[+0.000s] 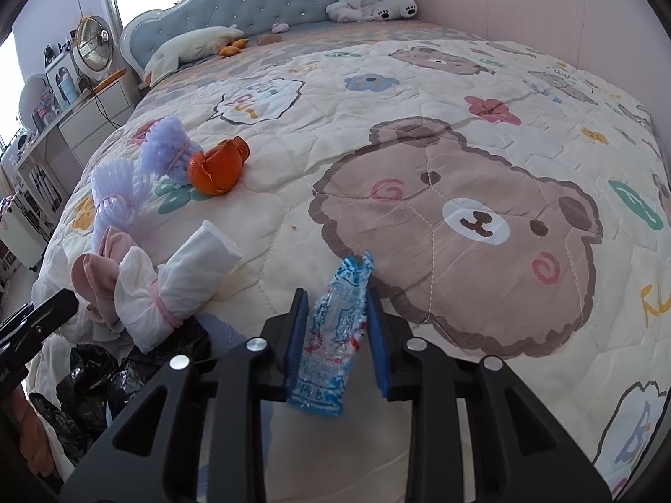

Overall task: Collect trash
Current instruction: 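Grasp the white tissue with the left tool while the right tool grasps the blue-white wrapper, then carry the tissue and wrapper over the yellow bin and open both tools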

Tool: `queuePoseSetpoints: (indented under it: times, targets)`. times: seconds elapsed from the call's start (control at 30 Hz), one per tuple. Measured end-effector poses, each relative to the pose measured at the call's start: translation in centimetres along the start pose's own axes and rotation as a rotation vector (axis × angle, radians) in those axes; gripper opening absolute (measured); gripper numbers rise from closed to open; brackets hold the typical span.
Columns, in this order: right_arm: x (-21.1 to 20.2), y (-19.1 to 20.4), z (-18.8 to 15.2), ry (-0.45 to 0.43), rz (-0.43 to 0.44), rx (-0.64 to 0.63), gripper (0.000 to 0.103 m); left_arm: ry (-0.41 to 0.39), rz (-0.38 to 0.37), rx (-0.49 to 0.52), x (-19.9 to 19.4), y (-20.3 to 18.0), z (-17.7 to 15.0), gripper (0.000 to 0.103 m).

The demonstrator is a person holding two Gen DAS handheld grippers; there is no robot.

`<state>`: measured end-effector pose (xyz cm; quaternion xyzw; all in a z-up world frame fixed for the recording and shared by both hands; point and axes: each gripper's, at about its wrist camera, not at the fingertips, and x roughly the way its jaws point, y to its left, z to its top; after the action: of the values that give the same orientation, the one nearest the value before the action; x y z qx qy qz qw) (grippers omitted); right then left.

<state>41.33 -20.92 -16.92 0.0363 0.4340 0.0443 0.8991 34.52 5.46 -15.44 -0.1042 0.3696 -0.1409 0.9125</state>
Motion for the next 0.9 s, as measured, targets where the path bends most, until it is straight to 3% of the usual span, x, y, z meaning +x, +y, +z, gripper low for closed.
queuePoseSetpoints:
  times: [0.07,0.17,0.6,0.9]
  targets:
    - [-0.1,-0.2,0.1,0.001,0.006,0.015,0.014,-0.006,-0.001,-0.006,-0.2,0.1,0.0,0.036]
    - [-0.2,-0.3,0.2,0.002,0.014,0.023,0.01,-0.014,0.0,-0.016,-0.5,0.2,0.1,0.036]
    - [-4.8,-0.2,0.6,-0.067,0.034,0.032,0.009,-0.063,-0.012,-0.042,-4.4,0.5,0.3,0.035]
    - [-9.2,0.0,-0.5,-0.099,0.071,0.034,0.009,-0.079,0.011,-0.009,-7.9,-0.4,-0.8,0.035]
